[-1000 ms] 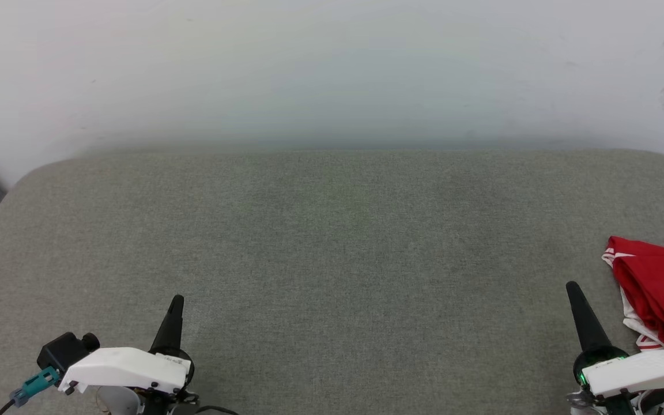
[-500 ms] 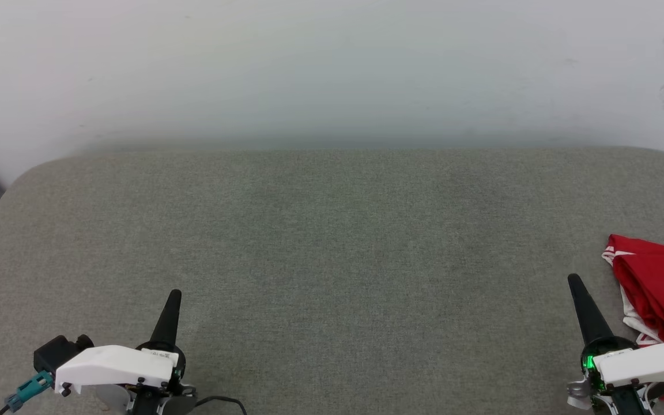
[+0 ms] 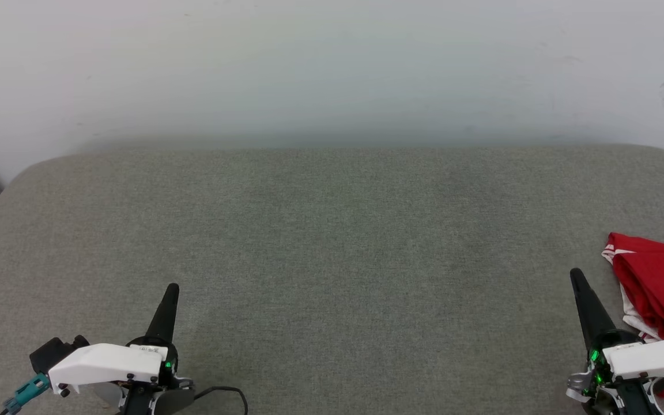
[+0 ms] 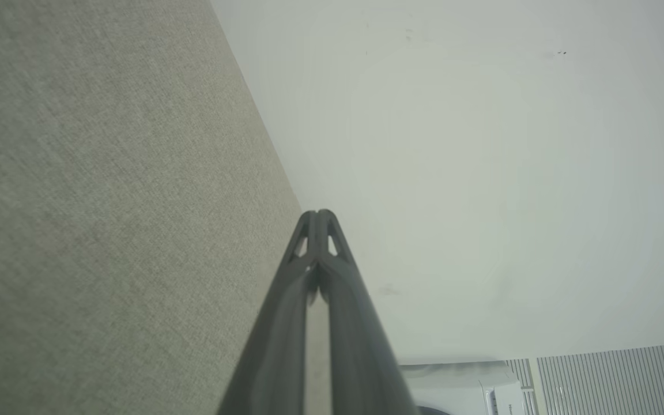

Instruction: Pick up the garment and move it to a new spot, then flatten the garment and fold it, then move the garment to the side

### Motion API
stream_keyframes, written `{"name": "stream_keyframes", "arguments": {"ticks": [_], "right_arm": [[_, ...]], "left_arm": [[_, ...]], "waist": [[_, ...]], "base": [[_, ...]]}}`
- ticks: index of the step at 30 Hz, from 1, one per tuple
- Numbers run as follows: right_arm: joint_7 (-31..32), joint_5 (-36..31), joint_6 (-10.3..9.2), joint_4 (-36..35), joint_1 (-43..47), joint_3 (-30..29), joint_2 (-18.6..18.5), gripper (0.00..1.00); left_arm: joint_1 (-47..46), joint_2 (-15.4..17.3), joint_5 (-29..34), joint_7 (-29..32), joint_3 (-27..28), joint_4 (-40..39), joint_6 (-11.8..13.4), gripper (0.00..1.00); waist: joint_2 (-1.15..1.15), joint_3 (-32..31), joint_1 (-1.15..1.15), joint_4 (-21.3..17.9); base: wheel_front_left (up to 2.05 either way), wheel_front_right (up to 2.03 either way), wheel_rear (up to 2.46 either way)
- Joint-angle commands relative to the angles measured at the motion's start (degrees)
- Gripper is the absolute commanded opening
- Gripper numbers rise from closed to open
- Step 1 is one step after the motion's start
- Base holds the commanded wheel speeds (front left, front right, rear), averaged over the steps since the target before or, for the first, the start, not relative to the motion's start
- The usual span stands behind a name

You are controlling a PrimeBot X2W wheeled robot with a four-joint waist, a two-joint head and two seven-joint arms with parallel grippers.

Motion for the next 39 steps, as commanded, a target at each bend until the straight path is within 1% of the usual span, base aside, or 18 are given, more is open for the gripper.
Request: {"name": "stream_keyframes", "arguments": {"ticks": [1, 28, 36, 39], "right_arm": [[0.2, 1.3, 0.00, 0.0, -1.3, -0.2, -0.1, 0.00], [1.2, 13.3, 0.00, 2.4, -3.2, -0.7, -0.1, 0.00], [1.4, 16.3, 0.00, 3.1, -3.6, -0.8, 0.0, 0.00], [1.5, 16.3, 0.00, 3.1, -3.6, -0.8, 0.0, 0.00]], "left_arm": [[-1.0, -0.2, -0.9, 0.3, 0.6, -0.1, -0.5, 0.00], [-1.6, -2.8, -9.4, 3.5, 4.9, 0.5, -3.1, 0.00], [-1.7, -3.5, -11.6, 4.3, 6.0, 0.7, -3.7, 0.00], [-1.7, -3.5, -11.6, 4.3, 6.0, 0.7, -3.7, 0.00]], "waist": [[0.00, 0.0, 0.00, 0.0], [0.00, 0.6, 0.00, -0.2], [0.00, 0.8, 0.00, -0.3], [0.00, 0.8, 0.00, -0.3]], "base": [[0.00, 0.00, 0.00], [0.00, 0.00, 0.00], [0.00, 0.00, 0.00], [0.00, 0.00, 0.00]]}}
